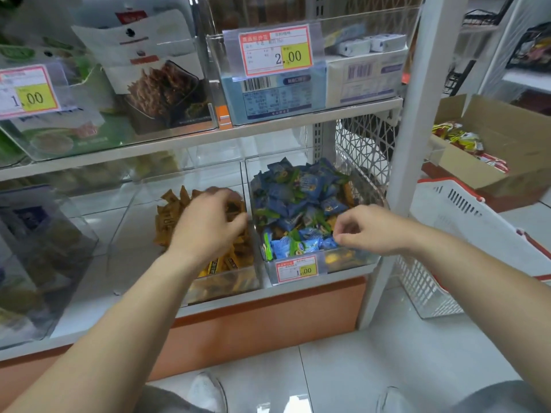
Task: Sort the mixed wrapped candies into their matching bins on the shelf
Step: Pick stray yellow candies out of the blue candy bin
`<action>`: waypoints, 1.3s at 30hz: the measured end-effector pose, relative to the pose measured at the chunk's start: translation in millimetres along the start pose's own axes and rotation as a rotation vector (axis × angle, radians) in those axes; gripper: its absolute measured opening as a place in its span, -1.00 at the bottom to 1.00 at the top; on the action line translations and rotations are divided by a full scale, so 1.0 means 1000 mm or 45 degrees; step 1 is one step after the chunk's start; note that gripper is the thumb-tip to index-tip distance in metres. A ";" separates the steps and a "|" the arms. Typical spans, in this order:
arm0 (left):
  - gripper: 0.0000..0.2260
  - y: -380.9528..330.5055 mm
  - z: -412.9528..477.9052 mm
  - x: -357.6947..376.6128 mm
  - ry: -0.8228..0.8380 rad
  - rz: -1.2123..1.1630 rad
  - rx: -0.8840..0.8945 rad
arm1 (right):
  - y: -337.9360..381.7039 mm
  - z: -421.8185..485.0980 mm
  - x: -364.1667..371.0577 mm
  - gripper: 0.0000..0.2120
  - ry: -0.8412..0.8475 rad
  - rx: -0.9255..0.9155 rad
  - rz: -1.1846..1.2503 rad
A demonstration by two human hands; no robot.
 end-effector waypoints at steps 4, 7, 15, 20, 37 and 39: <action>-0.71 -0.079 -0.022 0.033 0.307 -0.322 0.335 | -0.009 0.002 0.005 -0.82 0.164 0.002 -0.195; -0.63 -0.106 -0.032 0.061 0.529 -0.284 0.432 | -0.013 0.001 0.003 -0.57 0.275 0.033 -0.315; -0.44 -0.103 -0.025 0.090 0.621 -0.005 0.483 | -0.011 -0.003 0.011 -0.51 0.407 0.079 -0.338; -0.57 -0.104 -0.028 0.098 0.480 0.228 0.557 | -0.008 -0.005 0.021 -0.70 0.431 0.108 -0.383; -0.32 -0.089 -0.019 0.117 0.906 0.168 0.313 | -0.005 0.014 0.035 -0.52 0.562 0.174 -0.355; -0.25 -0.090 -0.024 0.122 0.984 0.205 0.330 | -0.006 0.014 0.036 -0.67 0.550 0.172 -0.362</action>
Point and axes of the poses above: each hand's wrist, its own z-axis towards the middle knuckle, its own x-axis out of the palm, y = z × x, the point moved 3 cm from there along z, towards the middle knuckle, and after that the axes turned 11 degrees about -y, right-handed, at the moved point
